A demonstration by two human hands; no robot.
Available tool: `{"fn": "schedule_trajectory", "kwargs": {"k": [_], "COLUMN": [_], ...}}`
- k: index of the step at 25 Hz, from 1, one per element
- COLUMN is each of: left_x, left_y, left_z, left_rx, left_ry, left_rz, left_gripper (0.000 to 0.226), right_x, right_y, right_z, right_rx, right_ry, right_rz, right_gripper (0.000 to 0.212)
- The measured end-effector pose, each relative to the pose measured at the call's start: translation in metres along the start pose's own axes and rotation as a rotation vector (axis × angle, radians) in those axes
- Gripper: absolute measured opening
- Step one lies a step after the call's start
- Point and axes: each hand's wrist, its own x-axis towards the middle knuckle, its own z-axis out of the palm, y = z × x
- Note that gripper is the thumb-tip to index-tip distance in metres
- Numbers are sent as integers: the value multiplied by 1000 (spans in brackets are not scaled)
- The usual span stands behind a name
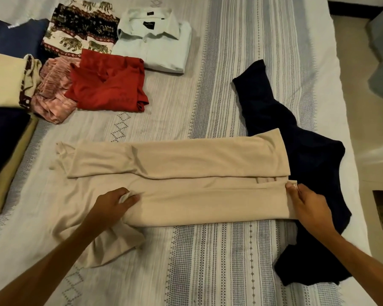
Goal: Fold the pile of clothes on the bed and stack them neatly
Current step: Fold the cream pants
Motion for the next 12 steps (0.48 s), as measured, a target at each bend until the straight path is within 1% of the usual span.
{"fn": "schedule_trajectory", "kwargs": {"k": [2,3,4,5,6,7,8,9,10,11,12], "left_x": [-5,-8,-8,-7,-4,1,7,16,24,31,39], "left_y": [-4,-4,-2,1,5,13,21,30,39,45,50], "left_z": [1,2,3,5,7,10,11,13,14,18,22], "left_rx": [-26,-41,-7,91,240,402,551,673,764,841,910], "left_ry": [43,89,163,256,350,424,456,452,439,428,434], "left_rz": [57,105,191,314,451,573,649,676,678,673,683], "left_gripper": [29,25,23,23,24,26,30,35,40,42,37], "right_x": [1,2,3,5,8,14,19,24,28,31,34], "right_y": [0,-5,-12,-18,-26,-34,-42,-48,-53,-56,-58], "right_z": [-1,-1,-2,-1,0,1,1,0,1,2,3], "right_rx": [-16,-2,16,47,114,208,307,372,381,352,318], "right_ry": [16,36,69,109,132,152,156,157,166,181,194], "right_rz": [-15,-18,-20,-14,11,69,142,199,210,185,147], "right_gripper": [65,63,56,49,48,48,48,47,44,40,34]}}
